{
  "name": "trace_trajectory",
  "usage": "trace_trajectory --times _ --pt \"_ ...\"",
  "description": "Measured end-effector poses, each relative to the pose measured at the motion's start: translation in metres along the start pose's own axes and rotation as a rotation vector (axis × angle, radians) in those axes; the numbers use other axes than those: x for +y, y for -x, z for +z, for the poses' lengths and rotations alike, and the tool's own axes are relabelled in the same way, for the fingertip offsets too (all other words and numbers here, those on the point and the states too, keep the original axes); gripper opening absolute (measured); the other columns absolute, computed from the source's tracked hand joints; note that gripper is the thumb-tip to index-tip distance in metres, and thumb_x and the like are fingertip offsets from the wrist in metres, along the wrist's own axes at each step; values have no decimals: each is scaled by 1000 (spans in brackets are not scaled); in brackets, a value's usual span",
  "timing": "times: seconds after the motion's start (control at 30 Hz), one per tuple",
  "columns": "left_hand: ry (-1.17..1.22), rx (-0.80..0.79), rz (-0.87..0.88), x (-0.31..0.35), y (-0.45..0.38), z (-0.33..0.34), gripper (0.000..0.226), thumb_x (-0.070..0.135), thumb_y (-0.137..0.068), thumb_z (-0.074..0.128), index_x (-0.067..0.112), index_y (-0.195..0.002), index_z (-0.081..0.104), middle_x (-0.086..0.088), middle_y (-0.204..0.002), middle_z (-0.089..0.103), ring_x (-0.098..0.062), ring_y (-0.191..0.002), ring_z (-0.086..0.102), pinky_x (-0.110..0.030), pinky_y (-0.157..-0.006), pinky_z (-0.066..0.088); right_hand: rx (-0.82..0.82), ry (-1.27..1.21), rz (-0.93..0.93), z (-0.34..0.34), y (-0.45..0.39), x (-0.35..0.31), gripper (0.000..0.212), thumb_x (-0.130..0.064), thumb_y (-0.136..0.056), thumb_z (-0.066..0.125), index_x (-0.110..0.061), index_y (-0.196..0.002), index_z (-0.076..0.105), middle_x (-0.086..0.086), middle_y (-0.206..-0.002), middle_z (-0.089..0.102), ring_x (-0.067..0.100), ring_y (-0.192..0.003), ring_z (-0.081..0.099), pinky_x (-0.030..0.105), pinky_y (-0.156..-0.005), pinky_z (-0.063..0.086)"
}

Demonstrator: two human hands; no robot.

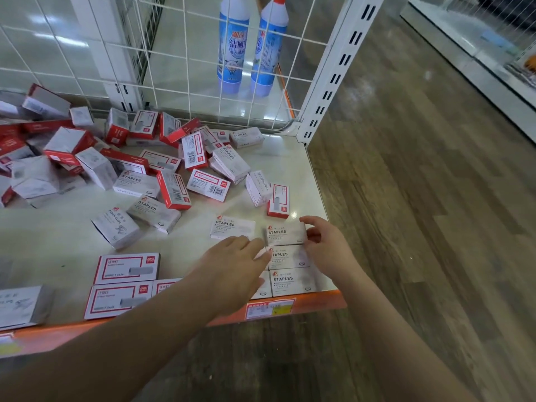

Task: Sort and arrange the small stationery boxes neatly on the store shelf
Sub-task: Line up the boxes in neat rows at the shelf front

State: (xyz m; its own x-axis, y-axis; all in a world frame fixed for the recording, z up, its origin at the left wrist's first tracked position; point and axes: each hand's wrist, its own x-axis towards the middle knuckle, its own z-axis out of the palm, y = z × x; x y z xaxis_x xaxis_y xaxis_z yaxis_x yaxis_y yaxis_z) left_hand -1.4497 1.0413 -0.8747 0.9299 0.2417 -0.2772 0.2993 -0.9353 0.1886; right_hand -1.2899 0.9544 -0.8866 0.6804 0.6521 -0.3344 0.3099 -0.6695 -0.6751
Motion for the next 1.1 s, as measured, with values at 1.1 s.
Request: trace_trajectory --times 1.1 --pt "62 13 -49 -31 40 9 55 41 -98 33 23 -148 18 2 -156 16 -19 -142 19 -32 -115 19 111 124 -186 26 13 -29 36 -15 -89 59 -15 -125 56 -2 -116 55 7 -99 51 18 -87 41"
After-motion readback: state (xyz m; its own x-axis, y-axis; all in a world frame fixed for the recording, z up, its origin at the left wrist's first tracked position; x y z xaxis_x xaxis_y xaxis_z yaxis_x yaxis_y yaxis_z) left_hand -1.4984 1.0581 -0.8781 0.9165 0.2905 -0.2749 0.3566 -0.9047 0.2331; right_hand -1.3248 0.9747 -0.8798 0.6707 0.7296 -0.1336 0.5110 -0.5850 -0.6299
